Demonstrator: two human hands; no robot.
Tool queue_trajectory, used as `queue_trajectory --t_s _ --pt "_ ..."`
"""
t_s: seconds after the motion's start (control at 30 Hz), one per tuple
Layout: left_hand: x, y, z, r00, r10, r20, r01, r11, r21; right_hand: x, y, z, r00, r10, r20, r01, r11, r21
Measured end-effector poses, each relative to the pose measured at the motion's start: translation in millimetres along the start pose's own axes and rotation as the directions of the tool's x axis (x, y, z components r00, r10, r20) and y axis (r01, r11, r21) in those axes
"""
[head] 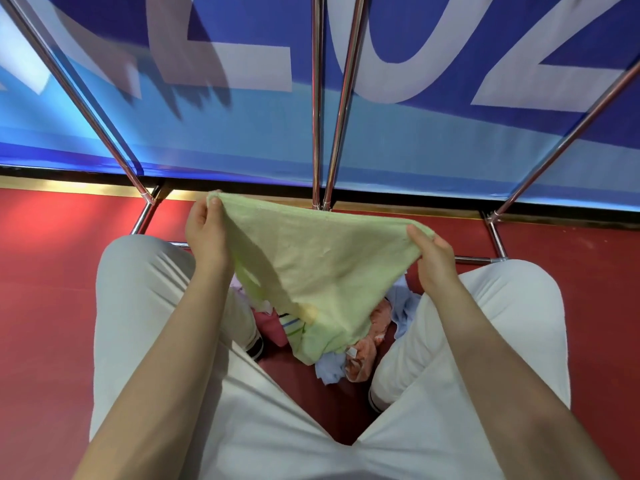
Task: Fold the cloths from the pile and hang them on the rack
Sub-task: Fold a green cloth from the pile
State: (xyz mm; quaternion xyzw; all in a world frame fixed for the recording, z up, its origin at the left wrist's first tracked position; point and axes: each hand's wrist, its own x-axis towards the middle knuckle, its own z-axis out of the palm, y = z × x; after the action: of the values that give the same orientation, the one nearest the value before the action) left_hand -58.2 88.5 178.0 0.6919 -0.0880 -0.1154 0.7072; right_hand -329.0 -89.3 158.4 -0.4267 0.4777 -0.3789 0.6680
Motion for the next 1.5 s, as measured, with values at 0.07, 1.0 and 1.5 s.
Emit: queue_trajectory --t_s 0.07,1.0,1.5 --pt "0 -5 1 1.0 0.002 -0.015 -0.002 1.0 -0.001 -6 -12 1 0.998 -0.048 0.038 0.047 0.998 0.036" --pt "-16 -16 15 0.961 0.272 0.051 -0.255 0.799 0.544 -27 -25 -3 0.953 -0.258 -0.158 0.249 0.966 -0.073" --pt "-5 -22 26 0.998 -0.043 -0.041 0.048 0.991 0.125 -16 -6 5 0.987 -0.089 -0.135 0.083 0.995 -0.045"
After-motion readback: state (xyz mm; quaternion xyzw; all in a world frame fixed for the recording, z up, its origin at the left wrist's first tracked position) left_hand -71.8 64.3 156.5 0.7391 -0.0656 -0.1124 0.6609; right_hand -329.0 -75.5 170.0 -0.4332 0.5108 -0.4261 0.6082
